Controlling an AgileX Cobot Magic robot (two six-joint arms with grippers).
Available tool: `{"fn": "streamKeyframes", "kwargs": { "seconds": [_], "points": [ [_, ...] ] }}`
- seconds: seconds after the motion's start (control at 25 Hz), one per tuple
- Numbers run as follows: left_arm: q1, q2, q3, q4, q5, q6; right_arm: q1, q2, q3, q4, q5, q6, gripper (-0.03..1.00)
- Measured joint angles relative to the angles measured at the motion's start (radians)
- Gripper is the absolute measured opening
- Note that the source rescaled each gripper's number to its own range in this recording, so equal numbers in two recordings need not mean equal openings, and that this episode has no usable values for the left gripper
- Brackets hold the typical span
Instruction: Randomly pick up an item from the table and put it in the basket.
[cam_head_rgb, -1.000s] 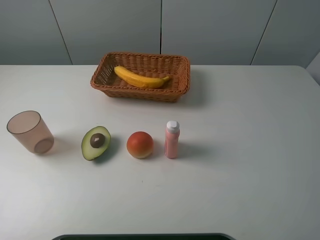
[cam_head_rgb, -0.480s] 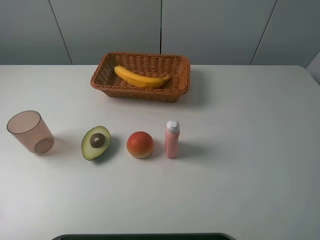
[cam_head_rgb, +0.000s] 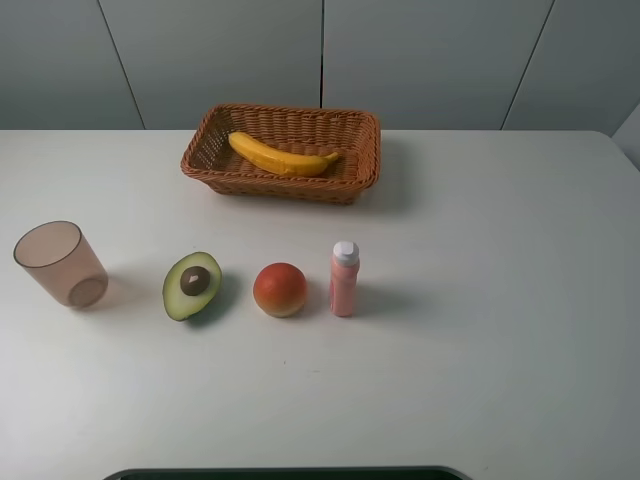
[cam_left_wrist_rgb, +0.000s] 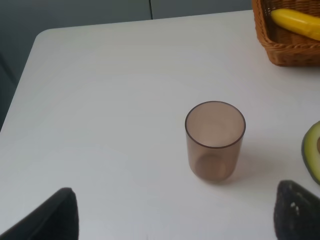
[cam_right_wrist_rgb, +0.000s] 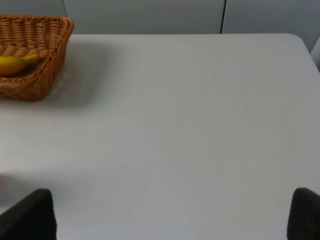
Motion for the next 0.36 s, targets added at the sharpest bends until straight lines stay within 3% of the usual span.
{"fn": "streamKeyframes", "kwargs": {
  "seconds": [0.36],
  "points": [
    [0.0,0.0,0.0,0.0,0.0,0.0,0.0,0.0,0.0,0.0,0.0,0.002,1.0]
  ]
}}
